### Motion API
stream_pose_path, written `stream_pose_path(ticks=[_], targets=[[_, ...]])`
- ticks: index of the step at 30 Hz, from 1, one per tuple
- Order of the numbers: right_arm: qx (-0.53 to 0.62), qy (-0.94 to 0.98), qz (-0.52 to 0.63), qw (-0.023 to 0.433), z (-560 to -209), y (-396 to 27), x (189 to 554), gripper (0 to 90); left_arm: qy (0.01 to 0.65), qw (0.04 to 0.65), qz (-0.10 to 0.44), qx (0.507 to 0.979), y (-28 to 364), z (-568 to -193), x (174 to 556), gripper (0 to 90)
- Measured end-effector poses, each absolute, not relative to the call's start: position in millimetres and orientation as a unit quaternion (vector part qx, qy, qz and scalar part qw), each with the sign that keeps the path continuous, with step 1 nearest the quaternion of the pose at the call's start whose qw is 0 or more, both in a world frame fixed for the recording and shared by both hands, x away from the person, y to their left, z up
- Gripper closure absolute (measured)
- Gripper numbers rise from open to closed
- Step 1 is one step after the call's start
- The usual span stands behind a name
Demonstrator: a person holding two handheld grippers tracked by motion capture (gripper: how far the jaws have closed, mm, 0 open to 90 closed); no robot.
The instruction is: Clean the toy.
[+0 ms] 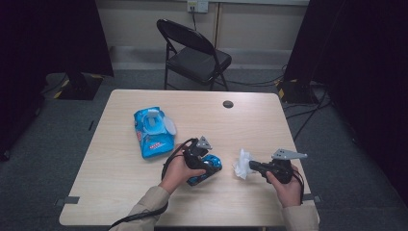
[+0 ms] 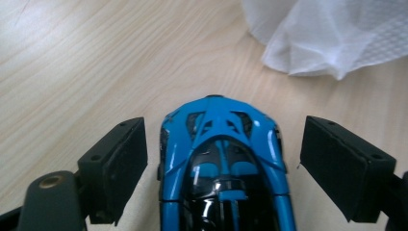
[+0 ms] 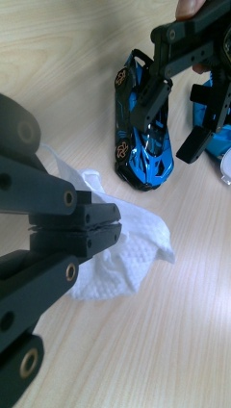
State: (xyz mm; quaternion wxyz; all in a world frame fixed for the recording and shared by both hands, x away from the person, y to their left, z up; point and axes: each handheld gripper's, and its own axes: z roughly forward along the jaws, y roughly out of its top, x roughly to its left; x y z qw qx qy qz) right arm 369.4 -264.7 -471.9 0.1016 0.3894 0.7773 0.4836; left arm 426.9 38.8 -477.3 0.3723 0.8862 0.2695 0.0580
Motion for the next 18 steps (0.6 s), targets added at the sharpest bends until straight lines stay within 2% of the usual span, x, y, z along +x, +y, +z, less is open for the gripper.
stream_pose_path(ticks=[16, 18], targets=[[0.385, 0.783, 0.479, 0.099, -474, -263, 370, 88.7, 0.286, 0.328, 0.058, 0.899, 20, -493, 435, 15.9], [0.385, 0.783, 0.478, 0.1, -474, -263, 370, 88.7, 0.278, 0.336, 0.059, 0.898, 20, -493, 434, 19.8]])
